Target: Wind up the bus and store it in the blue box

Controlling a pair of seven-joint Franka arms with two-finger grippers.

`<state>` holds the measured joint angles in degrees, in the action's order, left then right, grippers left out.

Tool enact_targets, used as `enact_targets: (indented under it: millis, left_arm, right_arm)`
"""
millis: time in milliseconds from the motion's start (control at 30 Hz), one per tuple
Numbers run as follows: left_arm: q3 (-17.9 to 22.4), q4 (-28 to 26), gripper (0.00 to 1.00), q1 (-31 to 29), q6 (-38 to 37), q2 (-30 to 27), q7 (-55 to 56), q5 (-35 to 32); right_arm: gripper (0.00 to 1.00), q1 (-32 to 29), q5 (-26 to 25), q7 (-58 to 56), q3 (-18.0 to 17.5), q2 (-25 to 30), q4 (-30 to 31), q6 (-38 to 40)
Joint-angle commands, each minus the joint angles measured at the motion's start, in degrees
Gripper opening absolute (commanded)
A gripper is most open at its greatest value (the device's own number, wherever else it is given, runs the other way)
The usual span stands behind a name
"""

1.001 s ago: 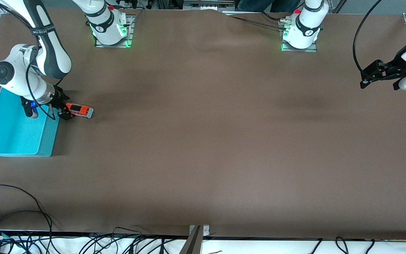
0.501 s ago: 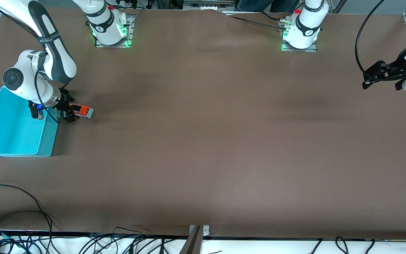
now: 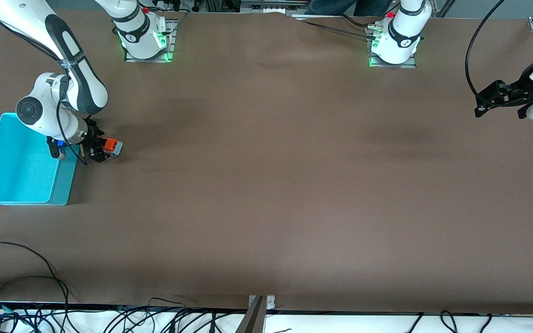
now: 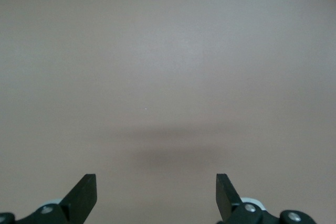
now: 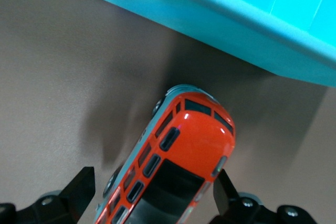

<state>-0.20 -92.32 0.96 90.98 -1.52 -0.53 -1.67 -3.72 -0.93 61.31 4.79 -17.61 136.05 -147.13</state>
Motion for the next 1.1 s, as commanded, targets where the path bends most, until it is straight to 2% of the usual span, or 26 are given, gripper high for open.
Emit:
enact_targets:
  millis: [0, 67, 100, 400, 701, 1068]
  left_arm:
    - [-0.32, 1.88, 1.00, -0.26, -0.98, 1.17, 0.62, -0.52]
    - [-0.32, 1.79, 1.00, -0.26, -0.98, 1.25, 0.62, -0.52]
    - [-0.32, 1.79, 1.00, -0.26, -0.98, 1.34, 0.62, -0.52]
    - [-0.32, 1.79, 1.00, -0.26, -0.98, 1.96, 0.62, -0.52]
    - [-0.32, 1.79, 1.00, -0.35, -1.25, 1.96, 0.53, -0.52]
    - [-0.32, 1.79, 1.00, -0.26, -2.21, 2.05, 0.53, -0.52]
  right_arm:
    - [0.44, 0.30, -0.56, 1.44, 0.04, 0.03, 0.18, -1.22]
    - [0.06, 0.30, -0.56, 1.44, 0.04, 0.38, 0.09, -1.05]
    - [0.00, 0.30, -0.56, 1.44, 0.04, 0.55, 0.09, -1.05]
    - [0.00, 1.26, -0.83, 1.27, 0.04, 3.80, -0.17, 0.70]
    - [0.00, 1.61, -1.27, -1.80, -0.40, 10.92, -0.17, 7.20]
    - [0.00, 1.44, -1.18, -21.65, 0.39, 16.37, -2.28, 16.60]
